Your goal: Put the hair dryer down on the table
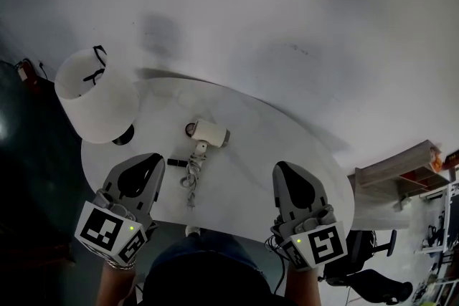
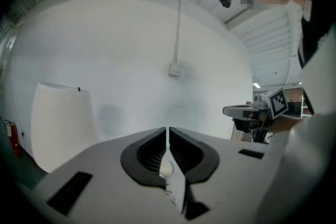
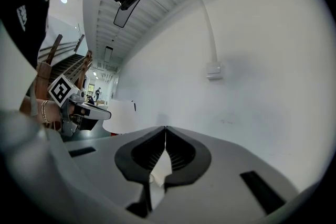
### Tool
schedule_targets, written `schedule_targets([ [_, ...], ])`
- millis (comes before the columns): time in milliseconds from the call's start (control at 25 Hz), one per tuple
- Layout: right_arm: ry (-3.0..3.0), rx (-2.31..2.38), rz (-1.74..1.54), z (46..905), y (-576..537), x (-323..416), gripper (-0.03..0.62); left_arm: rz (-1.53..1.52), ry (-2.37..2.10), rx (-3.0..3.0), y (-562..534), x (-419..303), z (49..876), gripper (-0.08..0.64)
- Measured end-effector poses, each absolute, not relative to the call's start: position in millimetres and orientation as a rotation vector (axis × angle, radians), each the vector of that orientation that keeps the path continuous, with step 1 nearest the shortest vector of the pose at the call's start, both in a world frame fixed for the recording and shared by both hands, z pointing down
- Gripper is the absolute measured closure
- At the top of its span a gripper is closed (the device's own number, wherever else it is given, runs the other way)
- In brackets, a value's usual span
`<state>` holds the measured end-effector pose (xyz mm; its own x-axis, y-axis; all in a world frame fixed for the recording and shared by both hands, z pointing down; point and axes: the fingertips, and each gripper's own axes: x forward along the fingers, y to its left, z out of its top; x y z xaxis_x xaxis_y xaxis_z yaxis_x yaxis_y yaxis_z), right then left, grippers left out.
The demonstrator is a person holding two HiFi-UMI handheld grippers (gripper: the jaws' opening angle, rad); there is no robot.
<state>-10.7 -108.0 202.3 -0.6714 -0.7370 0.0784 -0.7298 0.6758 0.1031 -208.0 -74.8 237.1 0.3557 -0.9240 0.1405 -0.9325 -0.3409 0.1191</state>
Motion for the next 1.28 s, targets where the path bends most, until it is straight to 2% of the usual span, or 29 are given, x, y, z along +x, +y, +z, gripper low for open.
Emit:
schedule_targets([
  [400,-2.796,1.17,-0.15,182.1,-118.7,-4.2,0.575,0.011,-1.792,2.381,-79.8,-217.0,219.9,0.532],
  [1280,-2.815,1.131,-0.197,175.1,-132.1,42.4,0.575,-0.024,-1.835,2.373,-105.3,-180.0,204.7,0.532],
])
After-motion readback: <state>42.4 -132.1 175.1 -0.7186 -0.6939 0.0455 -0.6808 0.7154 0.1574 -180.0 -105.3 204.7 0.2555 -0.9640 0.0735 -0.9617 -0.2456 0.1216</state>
